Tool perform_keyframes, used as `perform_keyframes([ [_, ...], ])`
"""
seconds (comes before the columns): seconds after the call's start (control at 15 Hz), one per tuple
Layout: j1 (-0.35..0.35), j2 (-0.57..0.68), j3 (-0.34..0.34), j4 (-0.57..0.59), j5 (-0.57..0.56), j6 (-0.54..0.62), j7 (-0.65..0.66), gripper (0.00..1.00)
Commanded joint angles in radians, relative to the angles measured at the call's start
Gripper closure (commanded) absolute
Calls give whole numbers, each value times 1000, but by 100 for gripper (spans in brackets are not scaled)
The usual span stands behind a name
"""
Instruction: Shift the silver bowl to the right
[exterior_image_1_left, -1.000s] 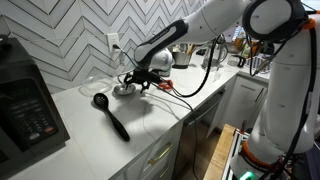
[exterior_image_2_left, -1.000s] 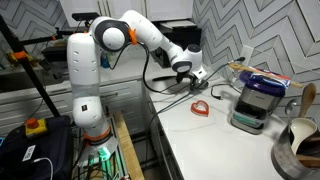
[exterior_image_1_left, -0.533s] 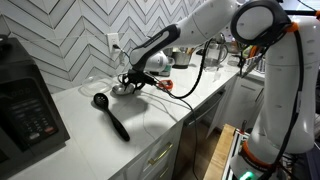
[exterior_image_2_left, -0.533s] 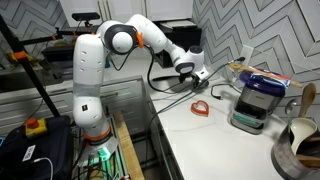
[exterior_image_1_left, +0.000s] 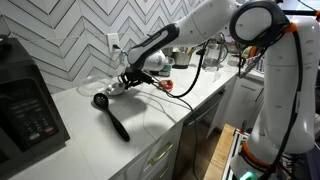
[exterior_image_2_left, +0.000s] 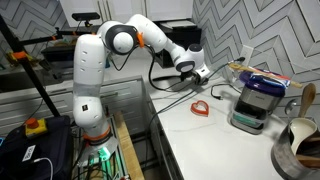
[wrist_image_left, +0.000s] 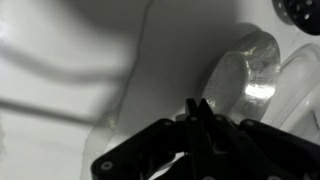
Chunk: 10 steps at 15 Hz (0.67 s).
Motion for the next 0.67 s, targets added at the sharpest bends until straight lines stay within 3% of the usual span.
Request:
perform_keyframes([
  [0.0, -1, -115, -12, -57, -28, -64, 0, 99],
  [0.13, -26, -223, -12, -95, -51, -209, -61, 99],
  [0.33, -68, -364, -14, -125, -14, -434, -252, 99],
  [0.47, -79, -466, -40, -157, -96, -536, -262, 99],
  [0.6, -104, -577, -51, -210, -219, -553, -182, 99],
])
